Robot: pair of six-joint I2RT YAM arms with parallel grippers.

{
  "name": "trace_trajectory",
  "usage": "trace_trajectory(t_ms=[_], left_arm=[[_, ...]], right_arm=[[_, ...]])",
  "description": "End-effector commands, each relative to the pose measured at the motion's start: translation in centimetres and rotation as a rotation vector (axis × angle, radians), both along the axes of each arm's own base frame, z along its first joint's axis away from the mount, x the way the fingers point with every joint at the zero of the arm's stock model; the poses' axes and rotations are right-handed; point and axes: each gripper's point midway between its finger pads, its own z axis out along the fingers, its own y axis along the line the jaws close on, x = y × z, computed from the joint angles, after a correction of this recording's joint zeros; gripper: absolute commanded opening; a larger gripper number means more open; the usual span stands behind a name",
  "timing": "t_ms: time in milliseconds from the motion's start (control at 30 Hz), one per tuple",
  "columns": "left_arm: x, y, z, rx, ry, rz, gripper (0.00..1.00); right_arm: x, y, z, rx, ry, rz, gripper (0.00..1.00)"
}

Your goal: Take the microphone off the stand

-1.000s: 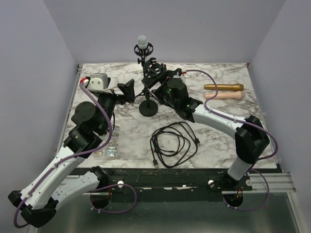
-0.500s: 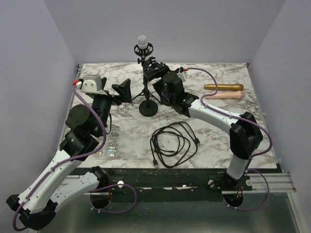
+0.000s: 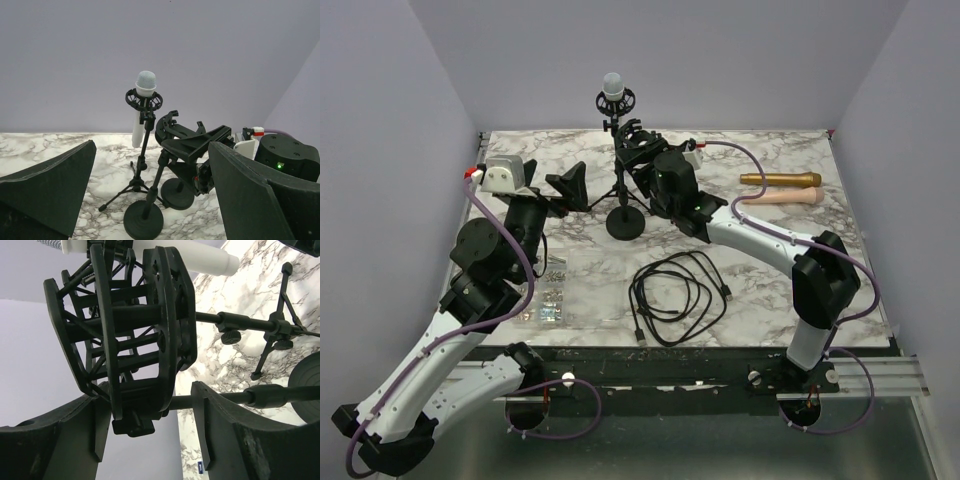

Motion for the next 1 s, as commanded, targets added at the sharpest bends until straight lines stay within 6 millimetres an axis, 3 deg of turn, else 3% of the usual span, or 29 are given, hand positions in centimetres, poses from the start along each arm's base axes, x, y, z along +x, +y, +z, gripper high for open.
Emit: trace_trajectory(t_ms=[0, 567, 967], left_arm=[[-0.2, 0.0, 0.3, -0.015, -0.009, -0.014, 0.98], [0.2, -0.5, -0.2, -0.011, 0.007, -0.025, 0.99], [0.4, -0.6, -0.5, -0.006, 0.017, -0.020, 0.98]], right_arm=[[-0.7, -0.7, -5.5, -0.113, 0.094, -0.020, 0.68], [-3.4, -3.0, -15.1, -0.252, 0.244, -0.013, 0.68], [-4.3, -3.1, -20.4, -0.327, 0.324, 0.015, 0.68]])
